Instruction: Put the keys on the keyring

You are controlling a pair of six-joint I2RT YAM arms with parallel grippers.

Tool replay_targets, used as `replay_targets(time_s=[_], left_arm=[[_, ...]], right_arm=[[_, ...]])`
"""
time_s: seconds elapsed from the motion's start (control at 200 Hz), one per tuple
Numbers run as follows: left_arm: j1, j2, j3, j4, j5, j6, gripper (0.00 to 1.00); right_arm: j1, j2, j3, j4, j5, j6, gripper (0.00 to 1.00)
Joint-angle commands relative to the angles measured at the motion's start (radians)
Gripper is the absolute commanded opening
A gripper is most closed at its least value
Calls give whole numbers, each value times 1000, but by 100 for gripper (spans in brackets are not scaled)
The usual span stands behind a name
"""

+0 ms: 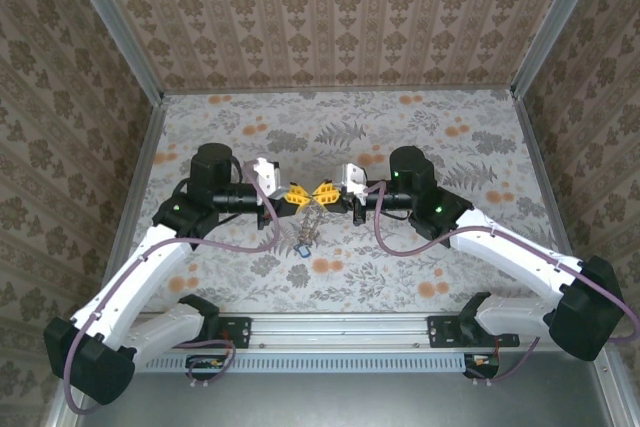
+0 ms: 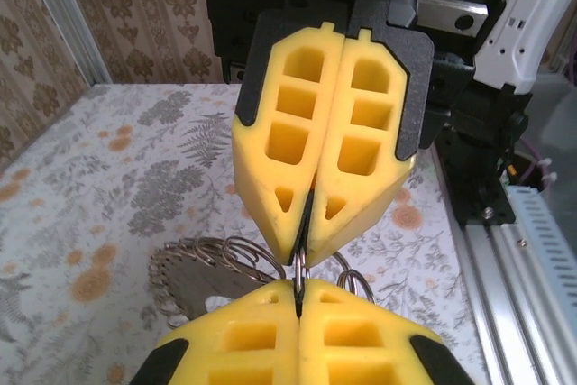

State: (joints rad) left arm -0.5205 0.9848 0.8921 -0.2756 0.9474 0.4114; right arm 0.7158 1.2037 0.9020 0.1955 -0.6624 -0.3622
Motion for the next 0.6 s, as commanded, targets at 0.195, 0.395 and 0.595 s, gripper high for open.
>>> replay_targets(time_s=[0.195,0.395,0.595], left_arm=[[-4,-43,-13,58,-100,-31,0],[-27,-78,2,-45,-136,100,0],[-52,-96,6,-94,-195,159,0]], right_arm=[[13,-26,18,-108,-11,-128,11],[12,-61,42,-284,48,-238,28],[17,-48,55,-271,80,-230,34]])
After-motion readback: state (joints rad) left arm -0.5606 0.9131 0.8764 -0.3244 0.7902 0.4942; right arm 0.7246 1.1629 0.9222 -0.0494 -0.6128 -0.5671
